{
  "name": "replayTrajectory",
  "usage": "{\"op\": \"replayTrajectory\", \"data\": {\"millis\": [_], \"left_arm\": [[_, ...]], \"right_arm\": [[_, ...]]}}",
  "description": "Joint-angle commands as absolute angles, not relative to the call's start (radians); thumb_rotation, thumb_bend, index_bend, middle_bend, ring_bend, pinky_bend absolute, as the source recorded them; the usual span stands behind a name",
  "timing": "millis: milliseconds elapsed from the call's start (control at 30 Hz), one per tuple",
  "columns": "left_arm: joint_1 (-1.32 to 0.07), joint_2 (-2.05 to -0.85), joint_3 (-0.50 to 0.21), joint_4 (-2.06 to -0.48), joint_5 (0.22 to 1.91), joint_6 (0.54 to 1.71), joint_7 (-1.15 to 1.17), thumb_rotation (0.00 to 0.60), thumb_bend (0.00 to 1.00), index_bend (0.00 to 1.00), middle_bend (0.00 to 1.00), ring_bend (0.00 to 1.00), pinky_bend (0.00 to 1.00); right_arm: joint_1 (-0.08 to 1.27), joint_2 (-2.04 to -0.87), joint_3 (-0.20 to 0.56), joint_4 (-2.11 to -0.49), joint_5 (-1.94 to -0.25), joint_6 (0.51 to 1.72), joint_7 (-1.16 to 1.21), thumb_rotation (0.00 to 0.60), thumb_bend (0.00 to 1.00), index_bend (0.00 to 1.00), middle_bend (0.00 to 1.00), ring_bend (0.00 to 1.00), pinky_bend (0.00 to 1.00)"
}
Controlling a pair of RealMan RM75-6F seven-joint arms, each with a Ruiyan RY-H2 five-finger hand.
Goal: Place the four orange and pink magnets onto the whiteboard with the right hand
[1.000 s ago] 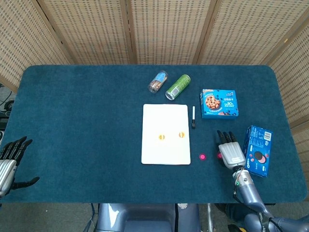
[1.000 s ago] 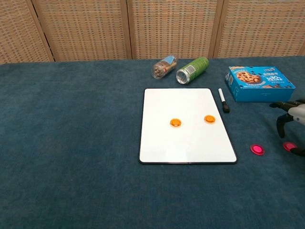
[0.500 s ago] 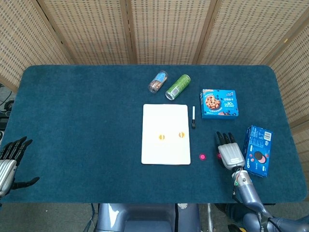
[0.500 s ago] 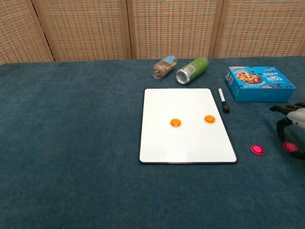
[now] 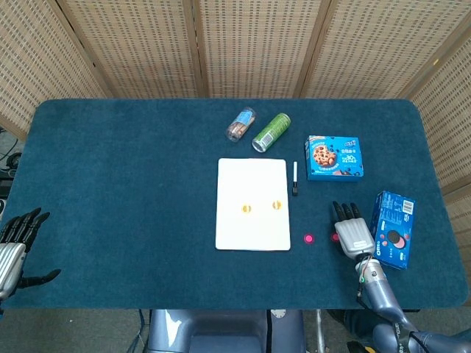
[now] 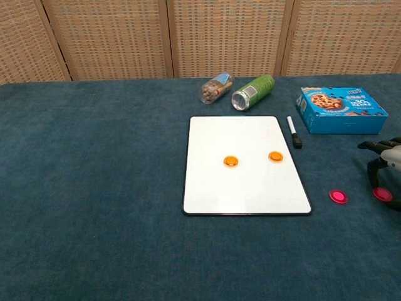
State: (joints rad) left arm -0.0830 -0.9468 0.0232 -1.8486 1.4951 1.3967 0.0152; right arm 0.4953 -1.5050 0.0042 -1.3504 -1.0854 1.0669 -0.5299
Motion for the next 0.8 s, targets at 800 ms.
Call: {"op": "replayTrajectory", "data": {"millis": [800], "left_arm": [[-0.084, -0.95, 0.025, -1.851, 1.494, 1.393, 0.022, 0.6, 0.0, 0.0, 0.0, 0.0, 0.0]], "right_arm": [[0.481, -1.515, 0.029, -1.31, -1.098, 1.029, -0.498, 0.6, 0.36, 0.55, 0.0, 0.0, 0.0]]}}
